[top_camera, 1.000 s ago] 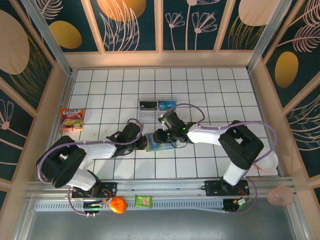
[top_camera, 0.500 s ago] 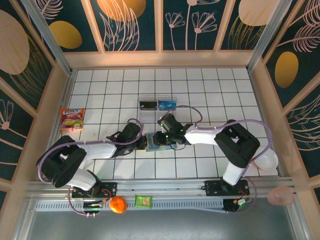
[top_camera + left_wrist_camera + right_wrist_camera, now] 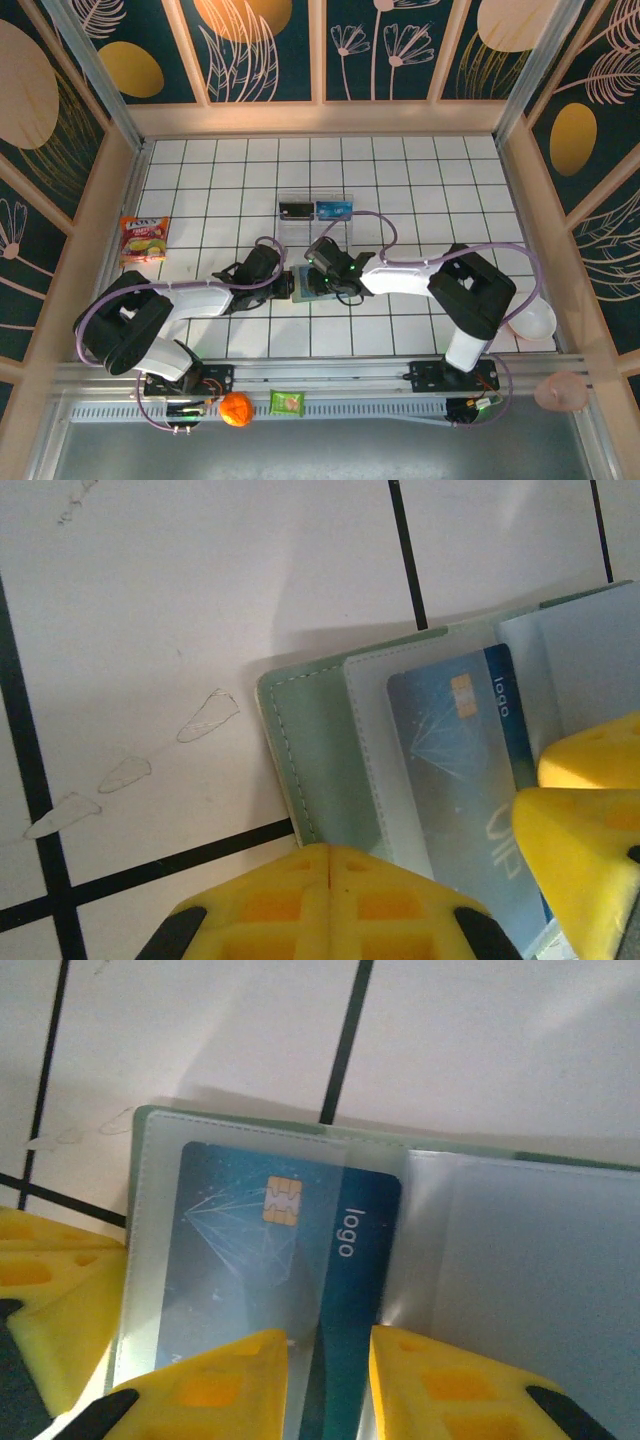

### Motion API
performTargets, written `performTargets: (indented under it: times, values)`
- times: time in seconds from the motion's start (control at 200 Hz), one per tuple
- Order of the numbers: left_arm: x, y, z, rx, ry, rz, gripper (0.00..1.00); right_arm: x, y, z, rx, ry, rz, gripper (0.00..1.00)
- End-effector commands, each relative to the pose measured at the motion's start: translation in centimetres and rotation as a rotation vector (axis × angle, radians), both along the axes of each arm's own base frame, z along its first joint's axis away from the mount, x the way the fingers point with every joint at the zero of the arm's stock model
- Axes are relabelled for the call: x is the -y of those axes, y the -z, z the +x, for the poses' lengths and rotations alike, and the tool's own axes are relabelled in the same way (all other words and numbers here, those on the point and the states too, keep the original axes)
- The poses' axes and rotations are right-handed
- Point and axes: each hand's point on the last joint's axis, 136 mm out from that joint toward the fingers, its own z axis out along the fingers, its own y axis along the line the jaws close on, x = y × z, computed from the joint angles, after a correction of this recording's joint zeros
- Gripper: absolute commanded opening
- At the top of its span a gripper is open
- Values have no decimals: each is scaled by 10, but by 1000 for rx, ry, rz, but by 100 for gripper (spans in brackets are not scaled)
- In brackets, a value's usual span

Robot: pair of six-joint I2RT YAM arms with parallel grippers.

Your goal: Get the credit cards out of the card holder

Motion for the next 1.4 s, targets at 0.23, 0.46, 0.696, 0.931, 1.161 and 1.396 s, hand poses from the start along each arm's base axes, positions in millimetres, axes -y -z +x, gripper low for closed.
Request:
performTargets:
  times: [0.23, 0.46, 0.696, 0.931, 1.161, 1.396]
  values:
    - [-2, -36, 14, 82, -12, -17, 7, -5, -64, 11, 173, -32, 91, 33]
    - [16, -58, 19, 102, 17, -104, 0, 3, -73, 13, 126, -27, 206, 25]
    - [37, -46, 22, 82, 48, -115, 0, 4, -66, 8, 54, -44, 264, 26]
    - [26, -16, 15, 29, 41, -46, 0, -5, -49, 0, -36, -70, 296, 28]
    - [10, 2, 11, 8, 11, 36, 0, -6, -39, 2, -105, -38, 316, 28]
    - [2, 15, 5, -19, 4, 69, 0, -1, -30, 6, -153, -9, 328, 27]
